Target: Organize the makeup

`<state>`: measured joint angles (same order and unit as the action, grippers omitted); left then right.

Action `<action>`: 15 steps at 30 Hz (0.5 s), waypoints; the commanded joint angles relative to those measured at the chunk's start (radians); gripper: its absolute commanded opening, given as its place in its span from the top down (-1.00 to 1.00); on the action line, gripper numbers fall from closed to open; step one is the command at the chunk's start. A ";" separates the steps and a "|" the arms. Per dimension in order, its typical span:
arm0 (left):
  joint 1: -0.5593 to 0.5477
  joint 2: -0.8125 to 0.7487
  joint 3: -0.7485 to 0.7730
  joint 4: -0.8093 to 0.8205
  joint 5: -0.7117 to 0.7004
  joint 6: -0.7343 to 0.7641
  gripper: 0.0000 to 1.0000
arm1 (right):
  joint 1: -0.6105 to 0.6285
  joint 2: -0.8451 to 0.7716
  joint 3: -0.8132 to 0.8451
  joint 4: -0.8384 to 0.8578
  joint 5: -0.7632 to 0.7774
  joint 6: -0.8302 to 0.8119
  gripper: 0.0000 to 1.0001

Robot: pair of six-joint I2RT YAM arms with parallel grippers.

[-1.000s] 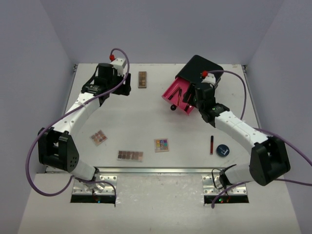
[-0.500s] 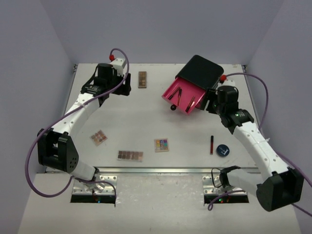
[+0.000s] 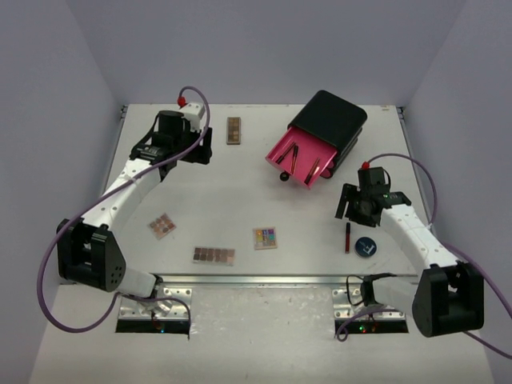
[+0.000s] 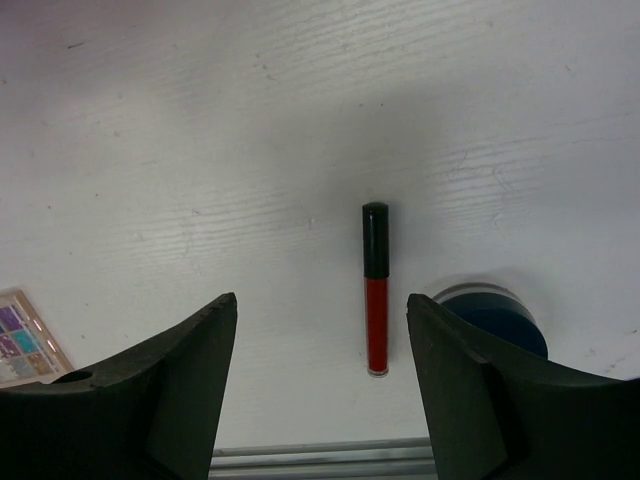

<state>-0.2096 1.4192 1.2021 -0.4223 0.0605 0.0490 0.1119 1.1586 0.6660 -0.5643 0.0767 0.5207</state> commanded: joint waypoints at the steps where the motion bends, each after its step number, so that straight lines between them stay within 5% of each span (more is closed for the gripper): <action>1: 0.009 -0.057 -0.001 0.000 -0.004 0.010 -0.35 | -0.015 0.023 -0.014 0.054 -0.061 0.023 -0.38; 15: 0.009 -0.093 -0.021 0.020 0.009 0.014 -0.35 | -0.015 0.134 -0.077 0.112 -0.033 0.048 -0.23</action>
<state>-0.2096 1.3590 1.1763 -0.4376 0.0609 0.0566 0.1001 1.2762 0.6024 -0.4891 0.0120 0.5538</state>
